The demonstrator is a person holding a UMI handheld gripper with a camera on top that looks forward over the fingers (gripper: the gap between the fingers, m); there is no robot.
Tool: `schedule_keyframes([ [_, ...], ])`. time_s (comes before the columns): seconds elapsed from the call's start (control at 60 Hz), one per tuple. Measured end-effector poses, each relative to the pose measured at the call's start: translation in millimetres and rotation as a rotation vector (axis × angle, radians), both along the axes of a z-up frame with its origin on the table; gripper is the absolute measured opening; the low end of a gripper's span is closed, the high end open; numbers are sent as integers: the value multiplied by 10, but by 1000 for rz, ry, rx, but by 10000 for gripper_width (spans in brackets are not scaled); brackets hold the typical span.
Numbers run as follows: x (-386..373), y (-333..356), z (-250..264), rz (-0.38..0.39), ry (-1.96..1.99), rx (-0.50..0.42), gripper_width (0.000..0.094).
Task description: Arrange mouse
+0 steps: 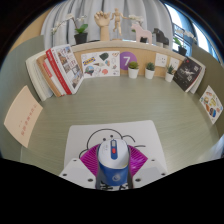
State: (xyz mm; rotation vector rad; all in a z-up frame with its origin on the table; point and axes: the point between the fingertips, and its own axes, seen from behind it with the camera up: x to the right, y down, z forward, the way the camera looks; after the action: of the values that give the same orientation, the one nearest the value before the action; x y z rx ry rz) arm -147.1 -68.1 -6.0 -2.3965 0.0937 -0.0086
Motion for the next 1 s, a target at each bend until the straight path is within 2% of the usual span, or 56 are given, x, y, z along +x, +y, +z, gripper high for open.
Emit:
schedule_keyframes([
  [0.117, 37, 17, -39, -16, -2, 36, 403],
  [0.267, 15, 4, -64, 13, -9, 43, 541],
  [0.333, 49, -42, -43, 3, -21, 16, 716],
  [0.367, 64, -54, 12, 2, -28, 15, 756],
  [0.567, 31, -239, 776, -10, -16, 76, 841],
  [0.767, -25, -625, 1728, 31, -10, 192, 850],
  [1.0, 171, -1127, 2460, 67, -52, 332, 850],
])
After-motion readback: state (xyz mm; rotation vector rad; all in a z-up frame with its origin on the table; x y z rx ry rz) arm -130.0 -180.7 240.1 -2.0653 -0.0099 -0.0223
